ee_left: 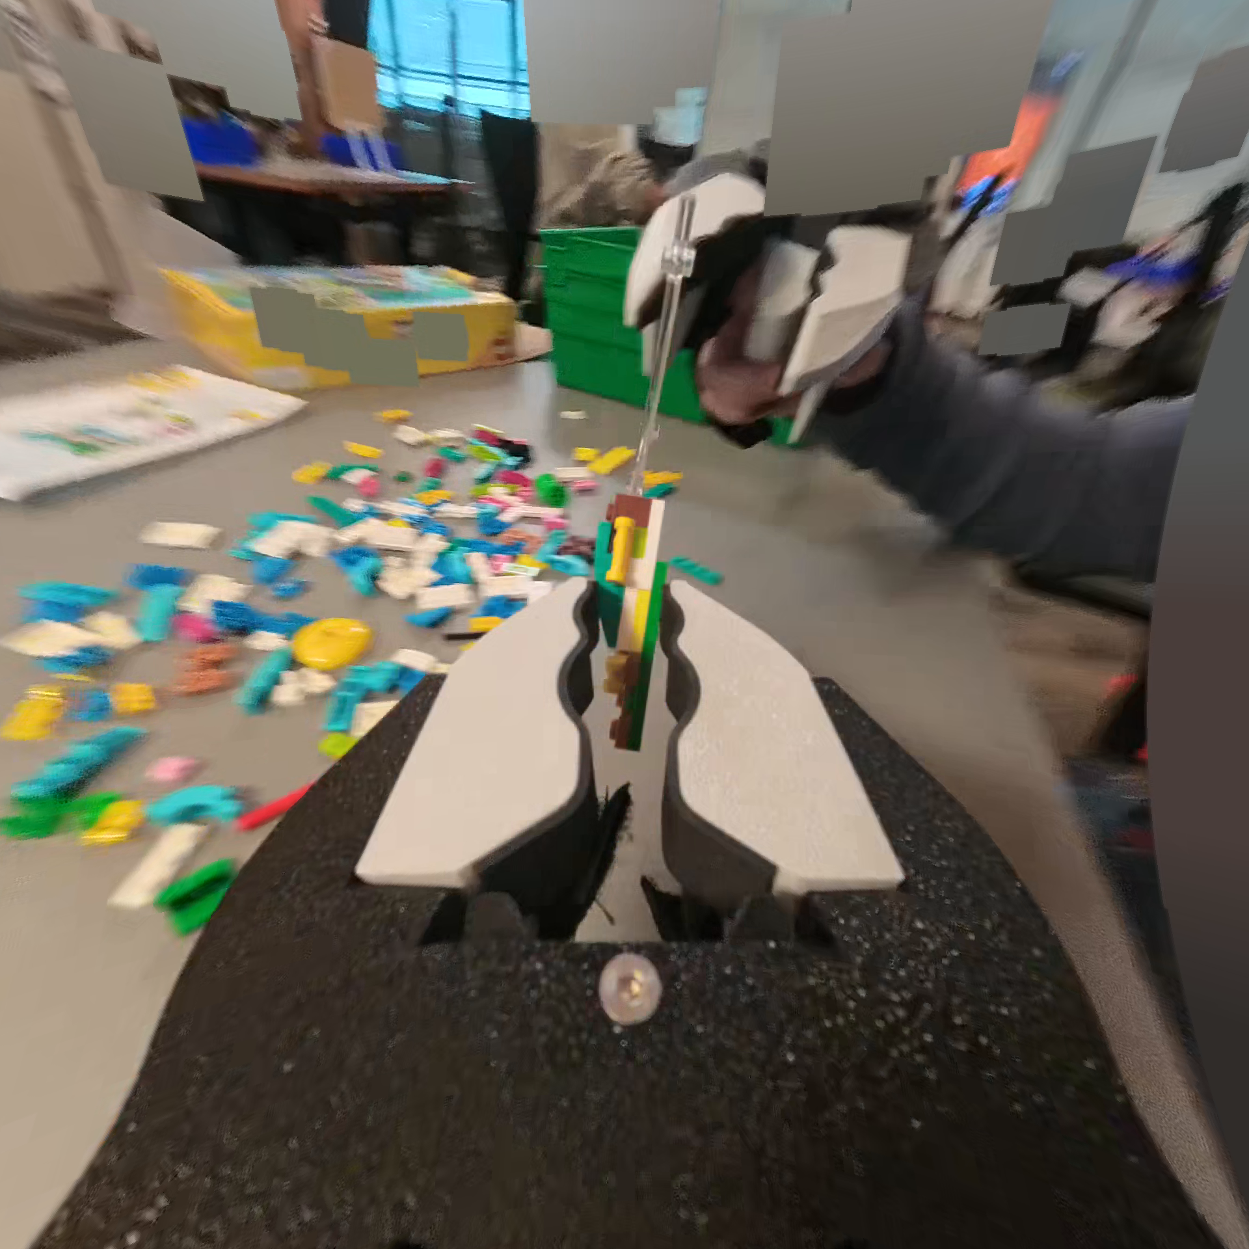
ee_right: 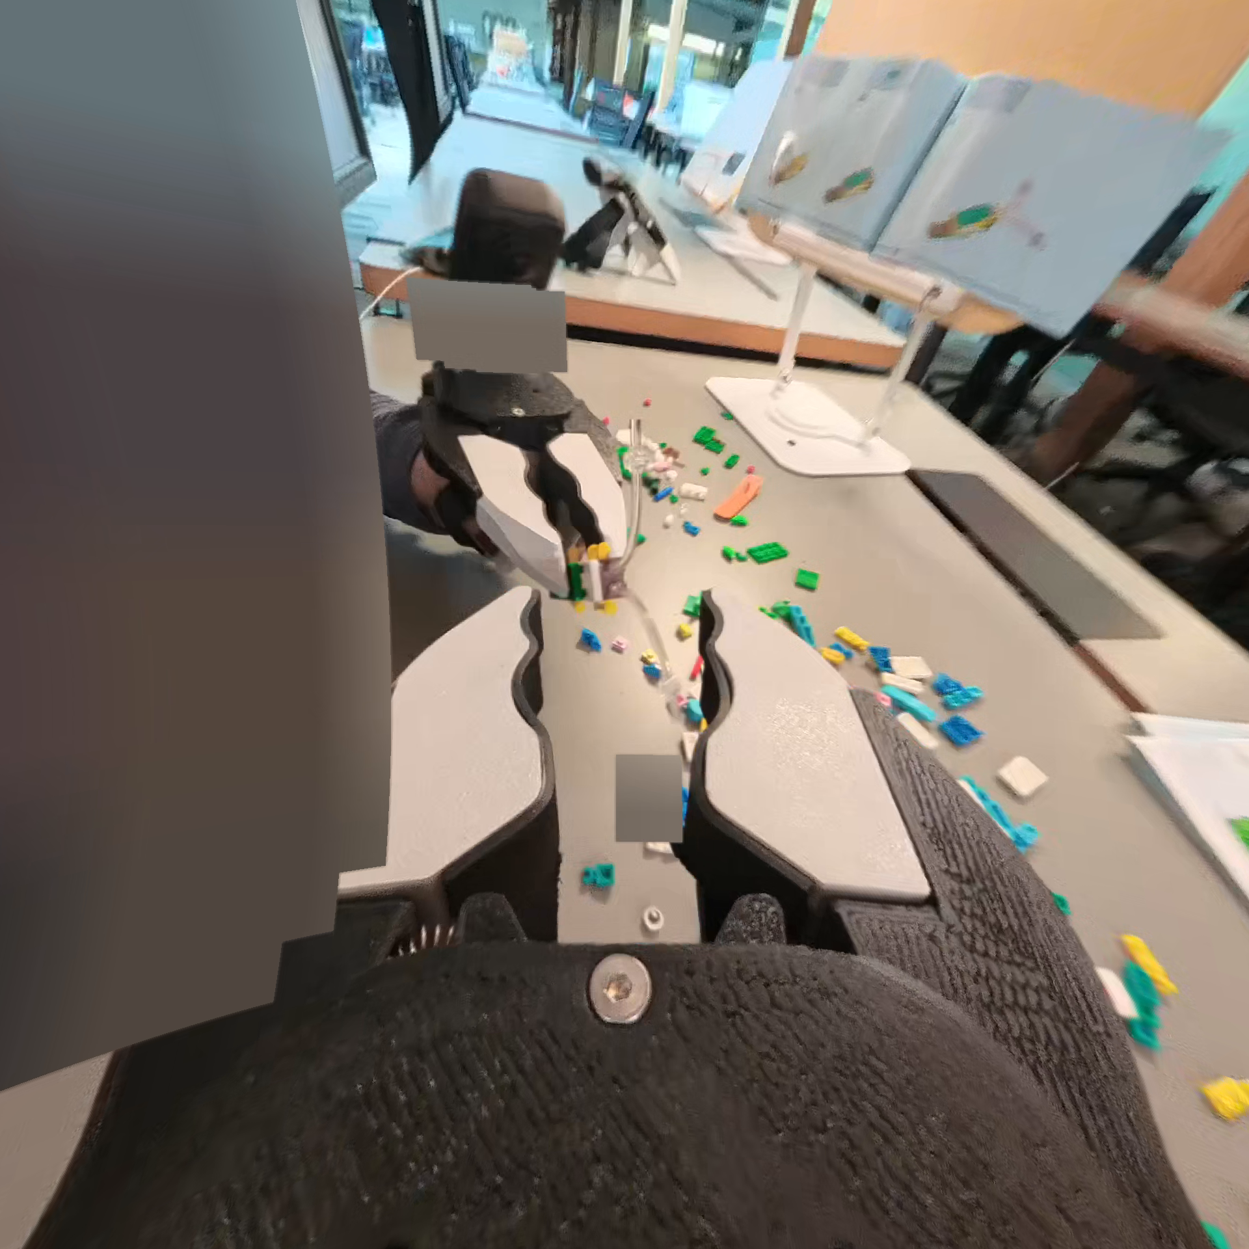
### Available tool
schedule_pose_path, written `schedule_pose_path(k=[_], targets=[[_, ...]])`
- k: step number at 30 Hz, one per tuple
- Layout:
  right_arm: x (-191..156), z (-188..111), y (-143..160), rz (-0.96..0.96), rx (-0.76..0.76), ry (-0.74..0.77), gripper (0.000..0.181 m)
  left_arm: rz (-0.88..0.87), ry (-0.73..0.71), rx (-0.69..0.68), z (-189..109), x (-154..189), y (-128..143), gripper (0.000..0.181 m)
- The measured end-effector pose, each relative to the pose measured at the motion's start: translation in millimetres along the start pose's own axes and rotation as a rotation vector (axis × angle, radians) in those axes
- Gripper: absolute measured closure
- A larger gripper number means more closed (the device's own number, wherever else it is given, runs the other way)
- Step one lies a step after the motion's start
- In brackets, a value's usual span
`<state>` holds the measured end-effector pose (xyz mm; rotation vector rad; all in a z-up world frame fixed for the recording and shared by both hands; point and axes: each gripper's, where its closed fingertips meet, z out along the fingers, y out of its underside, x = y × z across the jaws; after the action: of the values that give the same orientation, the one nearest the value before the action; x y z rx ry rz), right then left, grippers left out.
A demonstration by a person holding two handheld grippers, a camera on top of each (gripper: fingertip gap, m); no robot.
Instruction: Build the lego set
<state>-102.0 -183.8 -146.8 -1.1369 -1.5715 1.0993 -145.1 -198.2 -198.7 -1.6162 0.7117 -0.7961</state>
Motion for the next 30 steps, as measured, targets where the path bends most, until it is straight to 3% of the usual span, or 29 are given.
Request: schedule_pose_path(k=[1,4,11,20,30], targets=[[0,9,-1,0.03,-0.026,-0.022,0.138,-0.071,0.057,0.01,-1,4,0,0.164],[-7,27,-6,0.109,-0.041,-0.129,0.148,-0.208,0.156,0.049,-6,12,-3,0.164],[-17,53,-4,0.164,-0.095,-0.2,0.177,-0.212,0.193,0.051,-12,19,-6,0.164],[-23,52,-7,0.181,-0.098,-0.235,0.18,-0.208,0.212,0.069,-15,21,-8,0.164],[-19,55,-9,0.173,-0.06,-0.155,0.18,-0.212,0.177,0.114,-16,17,-10,0.165]])
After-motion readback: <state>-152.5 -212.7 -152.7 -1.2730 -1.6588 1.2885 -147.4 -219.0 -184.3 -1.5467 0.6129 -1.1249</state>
